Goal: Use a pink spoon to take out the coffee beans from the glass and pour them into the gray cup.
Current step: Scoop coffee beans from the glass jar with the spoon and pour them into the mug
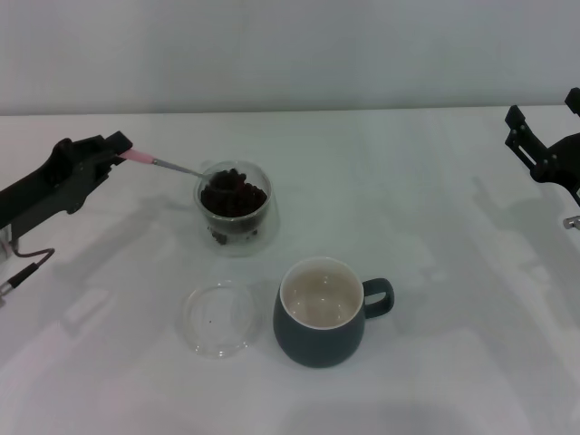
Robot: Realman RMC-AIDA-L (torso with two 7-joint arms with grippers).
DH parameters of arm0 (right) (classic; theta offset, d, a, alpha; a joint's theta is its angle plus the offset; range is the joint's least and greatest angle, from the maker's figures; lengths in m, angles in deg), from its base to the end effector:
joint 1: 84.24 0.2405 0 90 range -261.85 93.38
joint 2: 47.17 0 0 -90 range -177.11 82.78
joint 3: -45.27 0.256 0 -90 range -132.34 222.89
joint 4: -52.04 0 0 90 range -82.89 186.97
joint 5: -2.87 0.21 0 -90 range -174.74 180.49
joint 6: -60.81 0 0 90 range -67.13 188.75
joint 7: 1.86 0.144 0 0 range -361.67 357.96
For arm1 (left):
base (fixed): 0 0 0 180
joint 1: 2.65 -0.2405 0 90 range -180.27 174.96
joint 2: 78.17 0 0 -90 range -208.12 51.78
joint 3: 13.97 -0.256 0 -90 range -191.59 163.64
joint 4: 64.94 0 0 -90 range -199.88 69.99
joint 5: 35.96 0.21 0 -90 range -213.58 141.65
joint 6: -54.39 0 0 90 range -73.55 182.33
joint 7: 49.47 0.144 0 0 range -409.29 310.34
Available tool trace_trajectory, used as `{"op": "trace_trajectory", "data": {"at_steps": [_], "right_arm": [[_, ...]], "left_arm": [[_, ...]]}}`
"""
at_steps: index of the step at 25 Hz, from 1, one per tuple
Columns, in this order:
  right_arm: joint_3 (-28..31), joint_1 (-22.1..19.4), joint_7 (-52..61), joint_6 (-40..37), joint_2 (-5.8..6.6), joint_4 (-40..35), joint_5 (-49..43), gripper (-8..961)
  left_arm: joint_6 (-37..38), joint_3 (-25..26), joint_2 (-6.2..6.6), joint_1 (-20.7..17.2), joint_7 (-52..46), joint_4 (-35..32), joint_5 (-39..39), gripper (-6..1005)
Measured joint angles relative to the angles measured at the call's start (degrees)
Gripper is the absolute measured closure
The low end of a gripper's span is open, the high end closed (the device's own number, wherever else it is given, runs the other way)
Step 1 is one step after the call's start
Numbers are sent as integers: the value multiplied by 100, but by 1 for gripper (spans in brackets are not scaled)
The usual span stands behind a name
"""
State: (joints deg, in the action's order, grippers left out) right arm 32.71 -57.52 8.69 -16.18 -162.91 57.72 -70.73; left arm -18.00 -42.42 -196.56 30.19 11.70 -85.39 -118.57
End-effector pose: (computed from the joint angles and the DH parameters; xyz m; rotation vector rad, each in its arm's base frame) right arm 0.3371 0.3205 0.0101 -1.6373 0.4266 0.7184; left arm -0.2853 0.3674 0.0016 -1.7919 -1.8307 -1.3087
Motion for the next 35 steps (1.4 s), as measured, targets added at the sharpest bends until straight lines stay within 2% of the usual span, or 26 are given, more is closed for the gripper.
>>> {"op": "trace_trajectory", "data": {"at_steps": [6, 9, 12, 18, 29, 35], "right_arm": [[0, 14, 0, 0, 3, -24, -5, 93], [0, 33, 0, 24, 8, -32, 1, 93], [0, 43, 0, 61, 8, -32, 8, 93], [0, 62, 0, 130, 16, -36, 20, 93], [-1, 87, 0, 187, 26, -66, 23, 93], [0, 99, 0, 268, 26, -78, 22, 93]], "left_arm": [[-904, -52, -23, 4, -8, 152, -60, 868], [-1065, -256, -31, 30, -7, 176, -4, 868], [-1128, -765, -18, 50, 0, 138, 5, 869], [-1174, -1394, -7, 12, 71, -44, 23, 869], [-1180, -1524, -10, -23, 742, -570, 173, 868], [-1149, -1878, -9, 269, 1565, -729, 491, 868]]}}
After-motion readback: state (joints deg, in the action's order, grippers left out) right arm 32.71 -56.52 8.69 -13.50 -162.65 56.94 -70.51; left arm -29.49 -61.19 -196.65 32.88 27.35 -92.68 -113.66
